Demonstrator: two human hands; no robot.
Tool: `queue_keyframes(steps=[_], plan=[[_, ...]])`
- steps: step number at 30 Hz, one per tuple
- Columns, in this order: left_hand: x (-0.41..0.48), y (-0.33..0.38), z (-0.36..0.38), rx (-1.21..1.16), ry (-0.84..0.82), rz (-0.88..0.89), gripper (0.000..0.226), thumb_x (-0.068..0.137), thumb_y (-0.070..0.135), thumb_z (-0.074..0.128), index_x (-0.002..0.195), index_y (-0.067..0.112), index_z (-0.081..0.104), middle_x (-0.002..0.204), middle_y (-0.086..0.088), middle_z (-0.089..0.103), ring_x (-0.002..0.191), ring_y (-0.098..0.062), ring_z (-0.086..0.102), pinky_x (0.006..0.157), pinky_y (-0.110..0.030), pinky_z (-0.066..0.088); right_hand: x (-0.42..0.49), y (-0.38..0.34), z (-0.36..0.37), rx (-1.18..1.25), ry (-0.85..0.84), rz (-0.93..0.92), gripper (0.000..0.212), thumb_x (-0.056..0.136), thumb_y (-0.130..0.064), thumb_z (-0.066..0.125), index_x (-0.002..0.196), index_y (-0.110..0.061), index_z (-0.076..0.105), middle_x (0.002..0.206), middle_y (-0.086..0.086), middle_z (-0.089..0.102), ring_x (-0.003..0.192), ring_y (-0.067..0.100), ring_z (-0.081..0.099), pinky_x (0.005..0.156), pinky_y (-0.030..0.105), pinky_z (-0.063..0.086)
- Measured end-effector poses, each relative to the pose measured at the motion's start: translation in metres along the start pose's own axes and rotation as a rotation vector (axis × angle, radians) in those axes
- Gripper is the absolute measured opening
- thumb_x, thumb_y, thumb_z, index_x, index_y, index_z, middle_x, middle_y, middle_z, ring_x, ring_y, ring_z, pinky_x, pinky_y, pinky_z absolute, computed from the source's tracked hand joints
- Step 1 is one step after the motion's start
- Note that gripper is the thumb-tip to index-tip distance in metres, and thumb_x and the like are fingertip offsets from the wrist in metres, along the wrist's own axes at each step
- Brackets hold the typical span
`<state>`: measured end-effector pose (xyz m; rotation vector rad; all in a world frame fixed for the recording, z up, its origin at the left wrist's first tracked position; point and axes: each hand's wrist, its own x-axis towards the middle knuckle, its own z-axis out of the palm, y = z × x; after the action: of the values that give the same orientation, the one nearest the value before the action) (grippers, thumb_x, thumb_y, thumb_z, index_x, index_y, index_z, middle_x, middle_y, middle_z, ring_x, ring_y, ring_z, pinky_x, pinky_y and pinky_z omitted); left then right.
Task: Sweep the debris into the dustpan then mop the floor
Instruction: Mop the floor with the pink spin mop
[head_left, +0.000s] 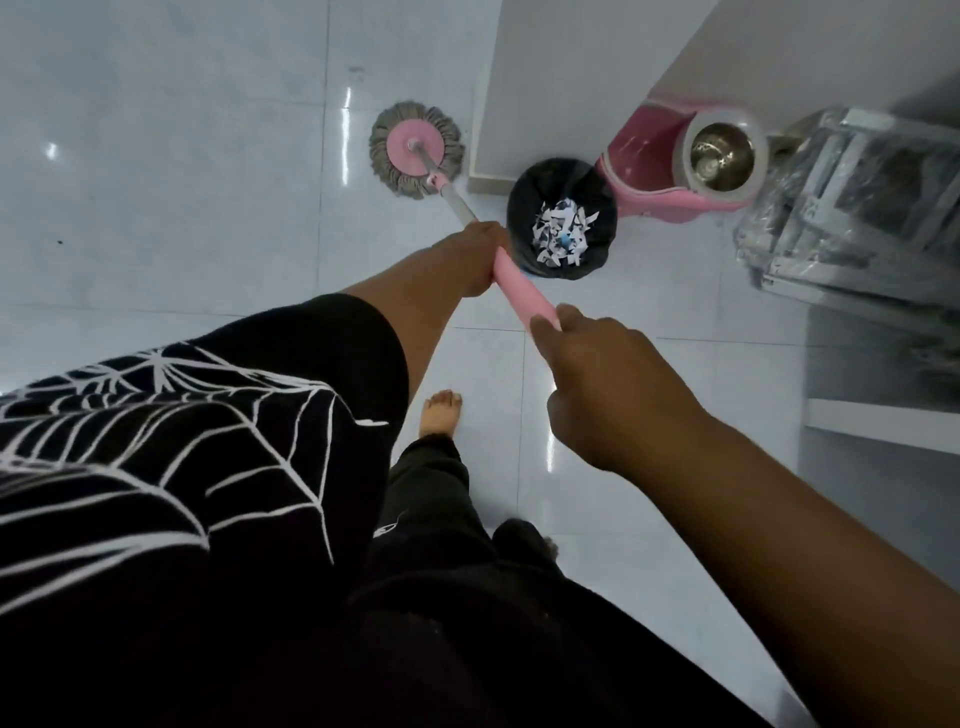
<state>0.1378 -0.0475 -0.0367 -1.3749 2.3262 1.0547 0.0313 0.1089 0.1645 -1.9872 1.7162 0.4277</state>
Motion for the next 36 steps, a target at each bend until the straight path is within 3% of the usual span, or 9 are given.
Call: queue_keyframes(steps=[2, 5, 10, 16, 20, 24, 29, 36], plan=[[0.011, -0.012, -0.013, 0.001, 0.012, -0.011, 0.041, 0.090, 0.013, 0.062, 0.128, 0.012, 0.049, 0.131, -0.014, 0.049, 0.114, -0.031, 0.057, 0.101, -0.041, 0.045, 0.020, 0.000, -0.006, -0.004, 0.022, -0.001, 0.051, 0.084, -0.013, 0.061, 0.134, -0.010, 0.049, 0.114, 0.010, 0.057, 0.075, 0.022, 0.049, 0.064, 0.029, 0.034], [0.010, -0.022, -0.015, 0.001, 0.029, -0.010, 0.040, 0.089, 0.011, 0.063, 0.127, 0.011, 0.050, 0.131, -0.014, 0.050, 0.113, -0.031, 0.057, 0.101, -0.039, 0.046, 0.027, -0.004, -0.006, 0.001, 0.032, -0.022, 0.053, 0.083, -0.012, 0.060, 0.135, -0.010, 0.049, 0.113, 0.011, 0.056, 0.079, 0.025, 0.050, 0.064, 0.030, 0.032], [-0.025, -0.029, 0.007, 0.018, -0.004, 0.019, 0.036, 0.088, 0.006, 0.061, 0.123, 0.011, 0.053, 0.130, -0.012, 0.049, 0.112, -0.031, 0.057, 0.100, -0.039, 0.046, -0.004, -0.030, 0.019, 0.057, 0.007, -0.056, 0.060, 0.086, -0.014, 0.062, 0.142, -0.010, 0.042, 0.133, 0.015, 0.052, 0.091, 0.028, 0.060, 0.070, 0.026, 0.036], [-0.102, -0.020, 0.057, 0.070, -0.024, 0.002, 0.036, 0.088, 0.006, 0.061, 0.123, 0.008, 0.053, 0.129, -0.011, 0.049, 0.111, -0.029, 0.058, 0.098, -0.039, 0.047, -0.071, -0.055, 0.062, 0.044, -0.002, -0.085, 0.056, 0.085, -0.015, 0.063, 0.138, -0.012, 0.046, 0.130, 0.012, 0.054, 0.083, 0.024, 0.059, 0.068, 0.027, 0.043], [-0.166, 0.012, 0.107, 0.079, -0.051, -0.060, 0.035, 0.089, 0.004, 0.057, 0.123, 0.005, 0.051, 0.127, -0.012, 0.050, 0.110, -0.029, 0.059, 0.096, -0.041, 0.050, -0.146, -0.065, 0.095, 0.012, -0.001, -0.078, 0.050, 0.086, -0.010, 0.059, 0.134, -0.013, 0.048, 0.114, 0.009, 0.055, 0.075, 0.023, 0.051, 0.062, 0.029, 0.040], [-0.232, 0.061, 0.167, 0.048, -0.092, -0.079, 0.027, 0.088, 0.004, 0.057, 0.114, 0.008, 0.053, 0.118, -0.012, 0.055, 0.102, -0.029, 0.063, 0.082, -0.035, 0.052, -0.242, -0.071, 0.126, -0.017, -0.029, -0.021, 0.042, 0.083, -0.003, 0.054, 0.123, -0.014, 0.050, 0.100, 0.004, 0.051, 0.071, 0.021, 0.050, 0.056, 0.031, 0.039], [-0.285, 0.125, 0.235, 0.112, -0.158, 0.039, 0.023, 0.090, 0.009, 0.057, 0.112, 0.008, 0.053, 0.116, -0.011, 0.058, 0.101, -0.026, 0.061, 0.080, -0.036, 0.052, -0.348, -0.076, 0.158, -0.005, -0.066, 0.088, 0.041, 0.084, -0.003, 0.053, 0.124, -0.016, 0.049, 0.106, 0.003, 0.053, 0.073, 0.020, 0.054, 0.064, 0.033, 0.052], [-0.316, 0.173, 0.268, 0.213, -0.253, 0.229, 0.022, 0.090, 0.012, 0.059, 0.111, 0.009, 0.056, 0.112, -0.011, 0.061, 0.098, -0.025, 0.062, 0.082, -0.036, 0.053, -0.415, -0.080, 0.182, 0.054, -0.079, 0.197, 0.039, 0.086, -0.012, 0.051, 0.124, -0.020, 0.050, 0.106, 0.000, 0.055, 0.073, 0.016, 0.053, 0.063, 0.027, 0.048]])
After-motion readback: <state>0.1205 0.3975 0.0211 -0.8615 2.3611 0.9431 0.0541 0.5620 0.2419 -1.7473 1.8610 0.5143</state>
